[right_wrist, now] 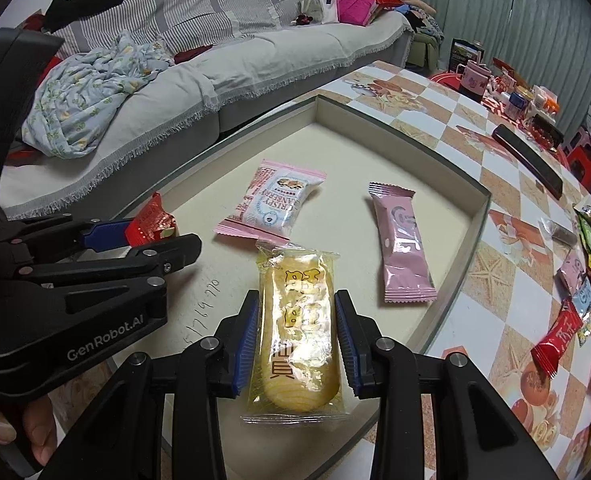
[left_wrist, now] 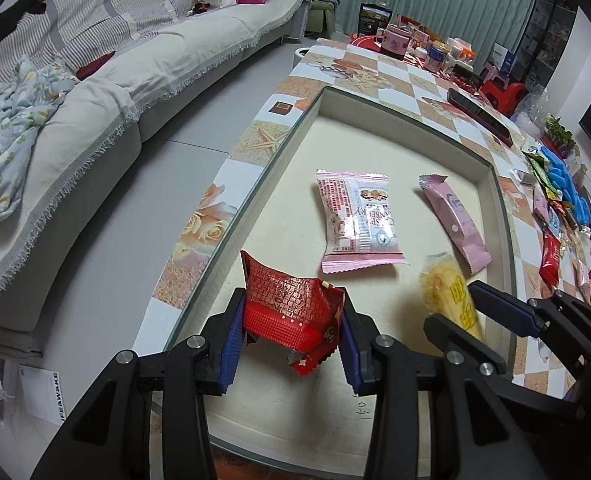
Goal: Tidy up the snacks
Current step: 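Open both grippers to drop the red wrapper and yellow pack into the tray, then move both open grippers back over the snacks on the table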
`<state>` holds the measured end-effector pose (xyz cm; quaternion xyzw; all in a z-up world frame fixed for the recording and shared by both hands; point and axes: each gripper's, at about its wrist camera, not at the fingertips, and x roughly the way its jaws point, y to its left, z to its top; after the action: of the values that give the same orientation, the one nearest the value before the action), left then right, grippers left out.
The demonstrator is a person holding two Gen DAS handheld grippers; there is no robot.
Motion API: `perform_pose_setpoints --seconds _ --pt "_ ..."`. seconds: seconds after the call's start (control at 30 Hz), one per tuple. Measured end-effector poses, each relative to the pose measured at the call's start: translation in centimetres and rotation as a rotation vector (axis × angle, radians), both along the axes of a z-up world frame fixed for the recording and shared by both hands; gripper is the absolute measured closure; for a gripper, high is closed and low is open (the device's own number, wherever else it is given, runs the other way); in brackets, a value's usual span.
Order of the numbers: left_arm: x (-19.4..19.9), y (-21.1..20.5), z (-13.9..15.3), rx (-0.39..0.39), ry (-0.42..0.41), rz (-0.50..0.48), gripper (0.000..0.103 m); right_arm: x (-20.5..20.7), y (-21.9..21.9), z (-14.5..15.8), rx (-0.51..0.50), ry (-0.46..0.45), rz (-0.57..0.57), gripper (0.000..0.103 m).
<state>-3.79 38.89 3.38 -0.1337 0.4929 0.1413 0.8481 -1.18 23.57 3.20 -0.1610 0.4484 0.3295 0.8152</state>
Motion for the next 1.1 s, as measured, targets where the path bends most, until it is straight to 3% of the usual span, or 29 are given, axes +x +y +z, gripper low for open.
perform_pose_setpoints --seconds 0.1,0.17,0.37,0.53,0.67,0.83,0.97,1.1 --pt "-0.1 0.5 0.0 0.0 0.005 0.025 0.053 0.0 -0.1 0.4 0.012 -0.003 -0.006 0.062" --pt "-0.4 0.7 0.1 -0.006 0.0 0.032 0.043 0.1 -0.4 0.7 0.04 0.01 -0.003 0.033" --pt "-1.3 -0.2 1.5 0.001 -0.038 0.009 0.042 -0.5 -3.3 2.6 0.079 -0.045 -0.047 0.032" --pt "-2.4 -2.7 3.3 0.0 -0.104 -0.026 0.028 -0.4 -9.7 2.9 0.105 -0.067 -0.159 0.032" --pt "-2.6 -7.1 4.3 -0.001 -0.127 -0.112 0.028 0.1 -16.8 0.9 0.062 -0.058 -0.292 0.032" --pt "-2.2 -15.5 4.4 0.021 -0.125 -0.288 0.026 0.2 -25.6 -1.5 0.0 -0.044 -0.453 0.032" --pt "-0.9 -22.0 2.4 0.04 -0.084 -0.41 0.024 -0.1 -31.1 -2.5 -0.03 -0.03 -0.55 0.032" --pt "1.2 -26.2 -0.1 0.045 -0.035 -0.462 0.024 -0.4 -34.3 -2.9 -0.028 -0.033 -0.601 0.027"
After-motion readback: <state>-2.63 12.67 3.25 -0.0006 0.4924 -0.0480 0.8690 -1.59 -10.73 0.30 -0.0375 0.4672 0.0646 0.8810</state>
